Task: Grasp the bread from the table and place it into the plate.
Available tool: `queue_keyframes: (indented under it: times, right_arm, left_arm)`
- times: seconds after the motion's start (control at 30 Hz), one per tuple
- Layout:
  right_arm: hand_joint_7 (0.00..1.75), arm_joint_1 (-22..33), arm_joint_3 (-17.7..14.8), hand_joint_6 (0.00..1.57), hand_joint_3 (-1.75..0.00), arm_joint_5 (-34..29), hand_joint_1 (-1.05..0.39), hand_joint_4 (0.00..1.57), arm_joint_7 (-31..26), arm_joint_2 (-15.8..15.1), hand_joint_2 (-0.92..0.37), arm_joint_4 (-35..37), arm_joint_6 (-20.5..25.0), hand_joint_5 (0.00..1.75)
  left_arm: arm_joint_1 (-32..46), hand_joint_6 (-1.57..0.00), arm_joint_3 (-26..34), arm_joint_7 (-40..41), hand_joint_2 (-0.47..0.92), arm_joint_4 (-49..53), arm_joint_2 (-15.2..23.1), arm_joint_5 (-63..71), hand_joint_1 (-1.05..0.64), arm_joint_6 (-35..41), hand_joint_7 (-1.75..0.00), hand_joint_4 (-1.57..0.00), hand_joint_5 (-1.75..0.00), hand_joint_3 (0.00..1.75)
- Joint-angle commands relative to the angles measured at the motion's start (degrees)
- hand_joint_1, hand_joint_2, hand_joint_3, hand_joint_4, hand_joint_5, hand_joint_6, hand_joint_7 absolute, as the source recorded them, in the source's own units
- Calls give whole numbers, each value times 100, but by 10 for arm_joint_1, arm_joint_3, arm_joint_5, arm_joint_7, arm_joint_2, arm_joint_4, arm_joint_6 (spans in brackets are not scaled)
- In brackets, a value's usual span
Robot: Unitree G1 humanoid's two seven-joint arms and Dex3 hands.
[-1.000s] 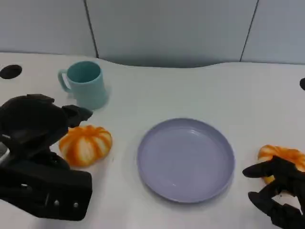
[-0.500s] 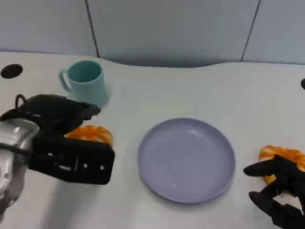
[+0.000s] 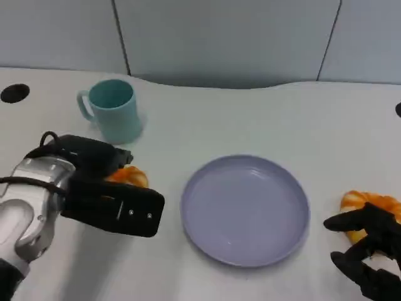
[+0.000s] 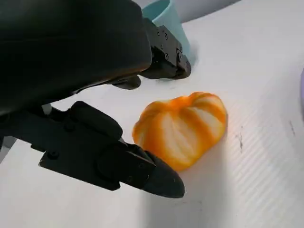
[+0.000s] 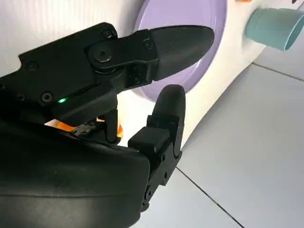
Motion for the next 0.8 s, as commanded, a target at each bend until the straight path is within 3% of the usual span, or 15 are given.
queue_keyframes:
  times: [0.03,0.8]
  right_arm:
    - [96,4,-8,53,-28,3,-32,58,-1,-6,-92,-6,1,127]
    - [92,16,-18,52,-30,8,-31,56,0,-5,-92,-24,-4,122]
  left_arm:
    - [-26,-24,-11,16,82,38,2,4,-75,-4,-1,-5,-30,0]
    - [-141,-25,-84,54,78,290,-49,-6,-52,-49,-1,-1,-23,0]
